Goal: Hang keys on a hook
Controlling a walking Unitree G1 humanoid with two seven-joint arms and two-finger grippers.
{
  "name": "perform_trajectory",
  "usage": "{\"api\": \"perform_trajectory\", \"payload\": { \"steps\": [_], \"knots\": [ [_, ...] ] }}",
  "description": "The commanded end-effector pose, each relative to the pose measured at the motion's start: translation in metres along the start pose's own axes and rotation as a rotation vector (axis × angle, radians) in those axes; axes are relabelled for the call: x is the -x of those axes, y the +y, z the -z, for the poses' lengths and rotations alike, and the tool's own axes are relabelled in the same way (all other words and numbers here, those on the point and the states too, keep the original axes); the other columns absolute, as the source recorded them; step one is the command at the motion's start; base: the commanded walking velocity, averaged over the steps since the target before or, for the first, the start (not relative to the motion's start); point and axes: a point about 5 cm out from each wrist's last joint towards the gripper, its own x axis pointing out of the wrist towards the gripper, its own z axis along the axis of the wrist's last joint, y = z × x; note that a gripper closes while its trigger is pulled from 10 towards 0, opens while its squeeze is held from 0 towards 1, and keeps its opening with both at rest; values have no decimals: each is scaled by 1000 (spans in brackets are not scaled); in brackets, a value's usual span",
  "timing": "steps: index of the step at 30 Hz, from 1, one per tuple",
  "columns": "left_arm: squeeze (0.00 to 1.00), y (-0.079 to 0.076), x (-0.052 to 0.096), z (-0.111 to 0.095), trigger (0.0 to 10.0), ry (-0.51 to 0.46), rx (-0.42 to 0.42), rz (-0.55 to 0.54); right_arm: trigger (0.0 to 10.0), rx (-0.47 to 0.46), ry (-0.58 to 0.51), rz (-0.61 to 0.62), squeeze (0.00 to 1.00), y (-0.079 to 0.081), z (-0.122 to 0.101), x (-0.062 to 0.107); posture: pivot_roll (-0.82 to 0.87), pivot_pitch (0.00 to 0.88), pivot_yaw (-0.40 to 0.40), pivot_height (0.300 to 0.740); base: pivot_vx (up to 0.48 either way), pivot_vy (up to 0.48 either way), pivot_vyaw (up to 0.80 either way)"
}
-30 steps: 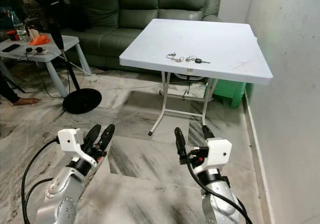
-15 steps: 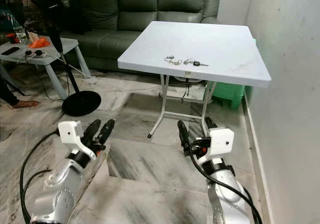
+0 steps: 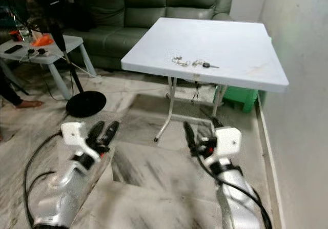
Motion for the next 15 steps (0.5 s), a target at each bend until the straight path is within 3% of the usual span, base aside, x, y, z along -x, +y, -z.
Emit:
{"api": "perform_trajectory", "payload": {
  "steps": [1,15],
  "knots": [
    [0,9,5,0,10000,11,-26,-24,10000,-2,7,11,0,2,2,-2,23,0,24,740,270,0,0],
    [0,12,6,2,10000,22,-30,-38,10000,7,17,47,0,-2,5,1,18,0,18,740,271,0,0]
  ]
}}
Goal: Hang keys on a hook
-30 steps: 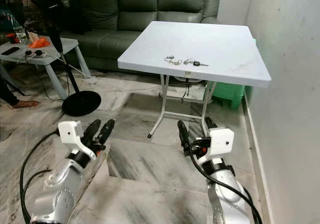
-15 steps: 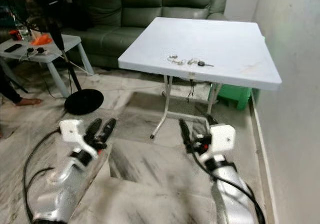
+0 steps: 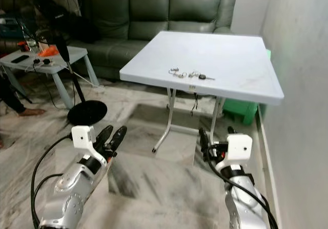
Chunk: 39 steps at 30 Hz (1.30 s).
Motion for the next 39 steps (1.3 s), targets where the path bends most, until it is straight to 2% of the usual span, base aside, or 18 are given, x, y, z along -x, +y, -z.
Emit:
{"api": "perform_trajectory", "payload": {
  "steps": [1,39],
  "knots": [
    [0,3,0,-2,10000,-3,-13,-9,10000,4,-11,-16,0,4,-4,-2,18,0,18,740,270,0,0],
    [0,0,-3,1,10000,-2,-9,2,10000,10,-8,-42,0,6,-5,1,8,0,14,740,337,0,0]
  ]
}}
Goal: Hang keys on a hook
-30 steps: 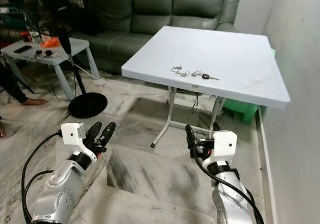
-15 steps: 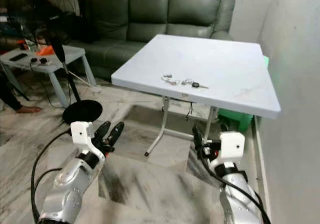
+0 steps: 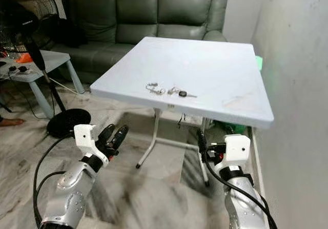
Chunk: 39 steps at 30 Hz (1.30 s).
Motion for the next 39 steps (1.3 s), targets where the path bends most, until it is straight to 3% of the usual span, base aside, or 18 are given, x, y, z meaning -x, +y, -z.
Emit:
{"api": "perform_trajectory", "payload": {
  "steps": [1,18,32,39],
  "knots": [
    [0,7,2,-4,10000,-9,-17,-20,10000,-16,-13,-26,0,7,-3,-4,8,0,14,740,349,0,0],
    [0,7,1,-5,10000,-11,-11,-28,10000,-16,-14,-34,0,8,-4,-6,11,0,9,740,340,0,0],
    [0,7,0,-5,10000,-12,-8,-25,10000,-15,-14,-37,0,8,-4,-8,9,0,9,740,327,230,0],
    [0,5,0,-4,10000,-20,-12,-33,10000,-8,-15,-49,0,9,-5,-8,12,0,6,740,0,0,0]
  ]
}}
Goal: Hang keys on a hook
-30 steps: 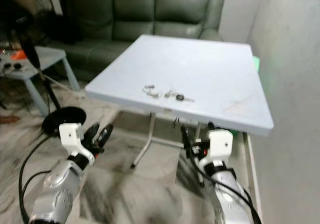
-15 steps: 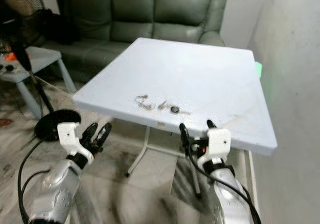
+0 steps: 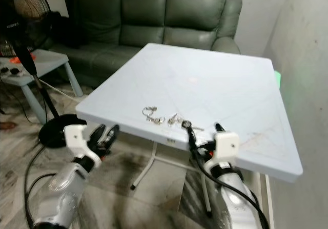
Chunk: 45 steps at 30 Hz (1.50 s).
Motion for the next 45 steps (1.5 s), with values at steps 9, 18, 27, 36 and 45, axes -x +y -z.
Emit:
{"api": "perform_trajectory", "payload": {
  "steps": [9,18,27,36,45],
  "knots": [
    [0,-8,0,3,10000,6,5,13,10000,14,12,4,0,-7,0,2,18,0,-2,740,0,0,0],
    [0,-8,0,4,10000,7,19,15,10000,15,12,-7,0,-6,0,1,18,0,-4,740,191,0,0],
    [0,-9,-1,4,10000,10,20,20,10000,13,12,-3,0,-6,0,2,12,0,1,740,270,0,0],
    [0,-10,-2,4,10000,13,13,24,10000,14,16,-3,0,-6,1,2,12,0,0,740,270,0,0],
    [0,-10,-1,6,10000,24,18,19,10000,14,20,-8,0,-6,2,2,14,0,-2,740,115,0,0]
  ]
}}
